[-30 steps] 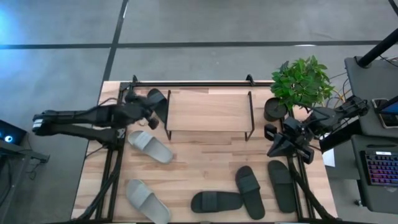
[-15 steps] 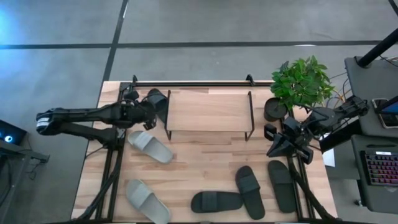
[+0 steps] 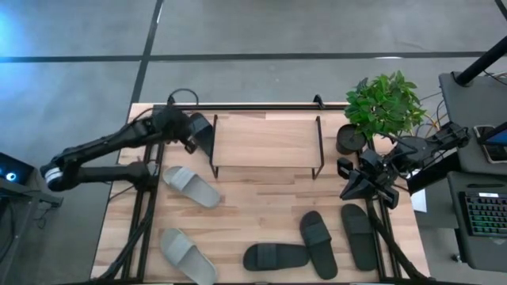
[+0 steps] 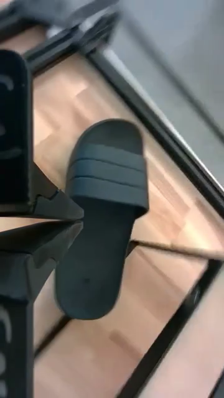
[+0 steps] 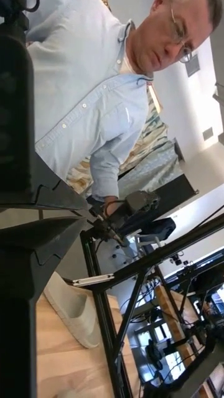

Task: Pick and place slides into the shelf
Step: Put the black slipper on the shelf

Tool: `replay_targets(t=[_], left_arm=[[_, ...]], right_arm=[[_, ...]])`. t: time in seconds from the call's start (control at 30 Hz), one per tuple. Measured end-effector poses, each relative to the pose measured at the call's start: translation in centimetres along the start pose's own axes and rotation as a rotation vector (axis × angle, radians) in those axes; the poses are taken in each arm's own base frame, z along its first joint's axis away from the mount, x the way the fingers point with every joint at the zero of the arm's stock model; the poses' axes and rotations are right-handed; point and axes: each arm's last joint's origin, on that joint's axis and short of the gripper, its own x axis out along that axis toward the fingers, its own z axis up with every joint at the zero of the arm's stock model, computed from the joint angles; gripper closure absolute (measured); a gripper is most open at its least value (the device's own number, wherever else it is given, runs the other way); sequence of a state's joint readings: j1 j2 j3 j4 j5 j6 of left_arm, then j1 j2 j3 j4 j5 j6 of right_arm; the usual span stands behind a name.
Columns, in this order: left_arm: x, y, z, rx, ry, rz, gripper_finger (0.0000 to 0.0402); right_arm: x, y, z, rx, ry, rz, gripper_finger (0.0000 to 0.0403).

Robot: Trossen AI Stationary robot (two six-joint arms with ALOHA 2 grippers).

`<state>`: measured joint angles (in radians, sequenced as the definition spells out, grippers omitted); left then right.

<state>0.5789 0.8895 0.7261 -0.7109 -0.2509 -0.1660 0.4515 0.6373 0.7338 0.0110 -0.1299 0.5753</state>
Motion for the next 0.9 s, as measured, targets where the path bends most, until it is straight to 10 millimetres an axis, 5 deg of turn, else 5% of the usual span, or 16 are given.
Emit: replay_targets(t=[0.27,0.53,0.9], left_arm=[[3.9,0.4,0.7,-0.139,0.192,-0.022,0.04],[6.4,-0.1,0.3,0.493,0.276,-0.096,0.04],[6.3,0.6,0.9,0.576,0.253,0.067,0.04]], right_arm=[[0.0,0.0,0.0,0.008,0.0,0.0,0.0381],[0.0,0.0,0.0,0.027,-0.001,0.0,0.0381],[0.0,-0.1,0.1,0.038,-0.017,-0.023,0.0381]])
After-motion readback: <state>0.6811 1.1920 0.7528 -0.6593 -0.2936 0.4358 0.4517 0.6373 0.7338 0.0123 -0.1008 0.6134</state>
